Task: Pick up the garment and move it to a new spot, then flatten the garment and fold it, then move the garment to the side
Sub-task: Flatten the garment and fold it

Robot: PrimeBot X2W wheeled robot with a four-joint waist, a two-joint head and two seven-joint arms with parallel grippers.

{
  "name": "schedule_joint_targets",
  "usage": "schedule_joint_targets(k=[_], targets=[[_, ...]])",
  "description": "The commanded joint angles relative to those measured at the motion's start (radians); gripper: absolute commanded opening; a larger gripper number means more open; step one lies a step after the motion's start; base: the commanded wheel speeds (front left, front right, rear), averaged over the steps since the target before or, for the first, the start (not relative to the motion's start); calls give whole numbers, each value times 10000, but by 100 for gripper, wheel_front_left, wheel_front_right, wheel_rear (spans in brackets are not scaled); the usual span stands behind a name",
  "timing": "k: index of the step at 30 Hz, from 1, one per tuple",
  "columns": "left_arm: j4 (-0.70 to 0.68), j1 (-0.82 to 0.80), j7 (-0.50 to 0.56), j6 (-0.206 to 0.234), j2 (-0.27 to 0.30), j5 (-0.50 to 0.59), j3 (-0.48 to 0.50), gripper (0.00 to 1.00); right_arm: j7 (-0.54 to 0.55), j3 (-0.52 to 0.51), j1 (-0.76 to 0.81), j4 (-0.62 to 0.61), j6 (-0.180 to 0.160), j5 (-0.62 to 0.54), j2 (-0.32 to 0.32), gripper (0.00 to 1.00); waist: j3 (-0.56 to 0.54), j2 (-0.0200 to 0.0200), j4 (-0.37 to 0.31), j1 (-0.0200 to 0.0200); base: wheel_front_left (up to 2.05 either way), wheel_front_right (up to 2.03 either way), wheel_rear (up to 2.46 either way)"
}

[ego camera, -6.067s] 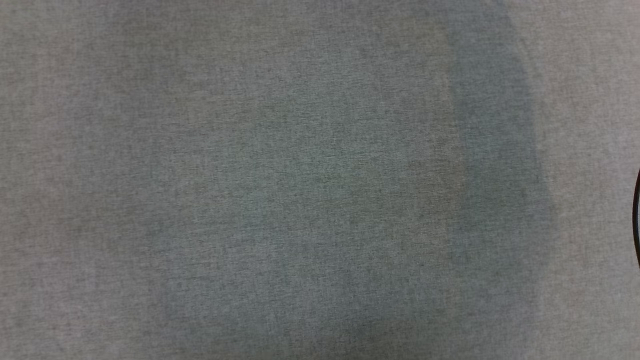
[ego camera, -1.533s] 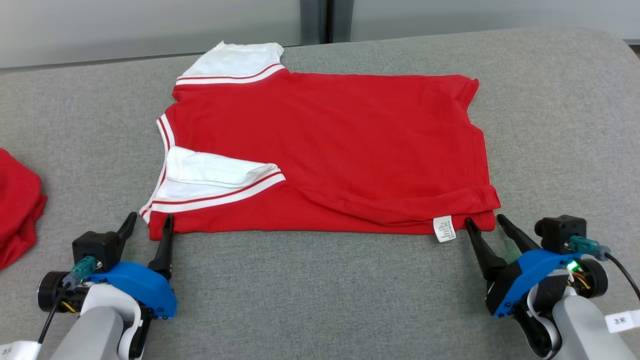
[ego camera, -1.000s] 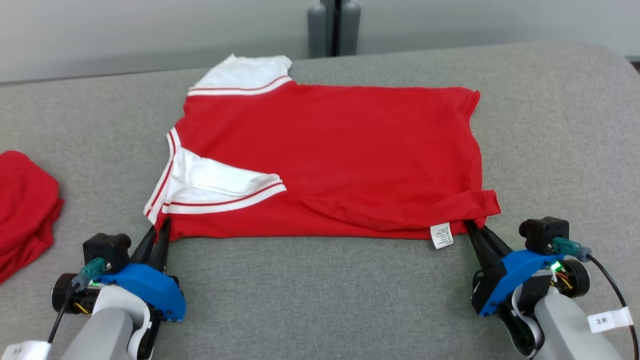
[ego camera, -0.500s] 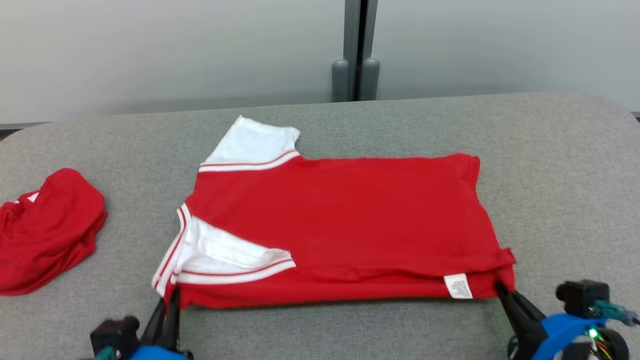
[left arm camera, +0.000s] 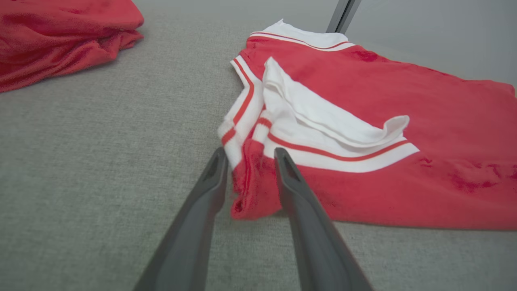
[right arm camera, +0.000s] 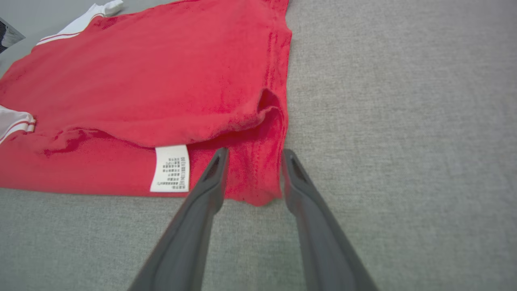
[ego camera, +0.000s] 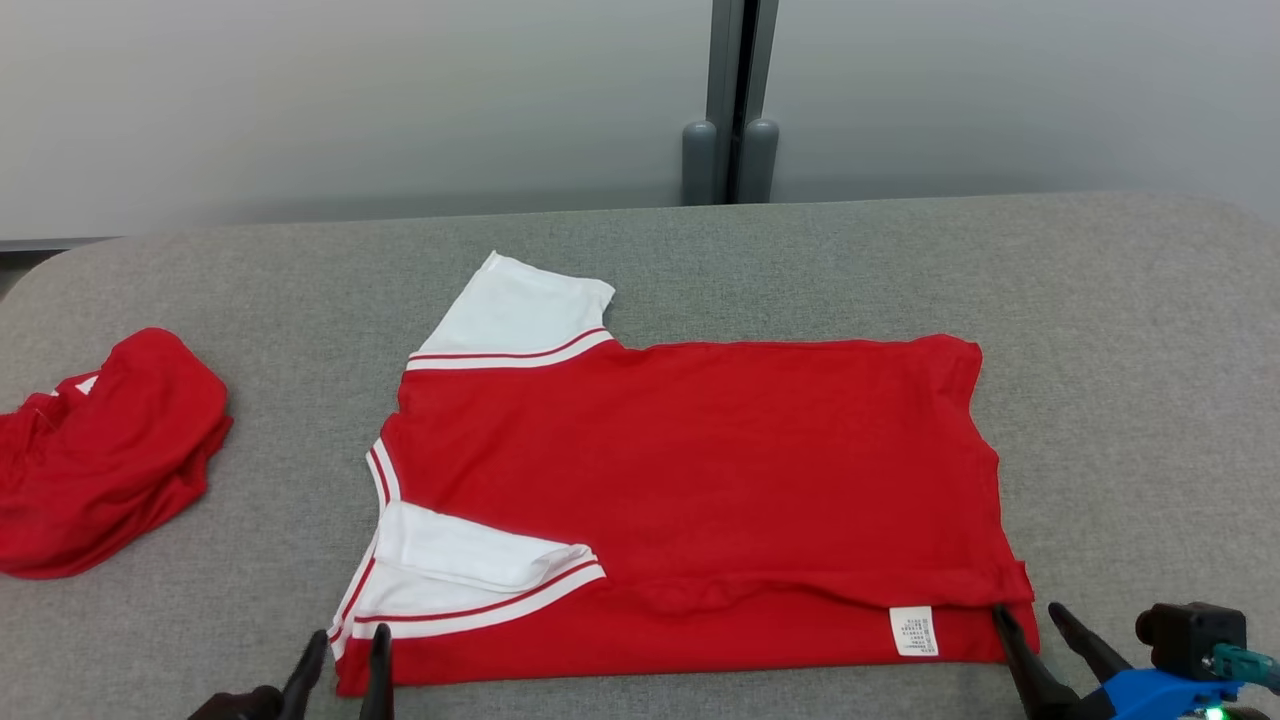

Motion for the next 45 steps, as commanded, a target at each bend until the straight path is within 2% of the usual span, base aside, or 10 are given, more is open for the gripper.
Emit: schedule_joint_targets(k=[1, 9, 15, 20, 29, 37, 45], targets=[[53, -278, -166, -75, 42, 12, 117, 100, -243, -76, -240, 20, 1, -59, 127, 100, -21, -1, -56, 1, 0, 0, 0], [66, -916, -541, -185, -67, 729, 602, 100, -1678, -154, -1080, 329, 1, -738, 274, 100, -292, -1, -212, 1, 0, 0, 0], [-913, -957, -546, -89, -353, 1742, 1650, 100, -3009, -69, -1558, 188, 1, -1309, 458, 100, -538, -1, -307, 1, 0, 0, 0], [-1294, -907, -549, -266, -705, 2315, 2273, 100, -3679, 178, -1824, 134, 1, -1694, 737, 100, -753, -1, -364, 1, 0, 0, 0], [-938, -1073, -551, -651, -879, 3190, 2933, 100, -3988, 123, -1664, 244, 1, -2099, 1285, 100, -917, -1, -231, 1, 0, 0, 0], [-346, -1022, -550, -1011, -904, 3574, 3338, 100, -3749, 60, -1486, 716, 1, -2531, 1412, 100, -942, -1, -117, 1, 0, 0, 0], [84, -1091, -550, -1289, -1170, 3803, 3622, 100, -3697, 69, -1478, 1062, 1, -2674, 1514, 100, -919, -1, -84, 1, 0, 0, 0]])
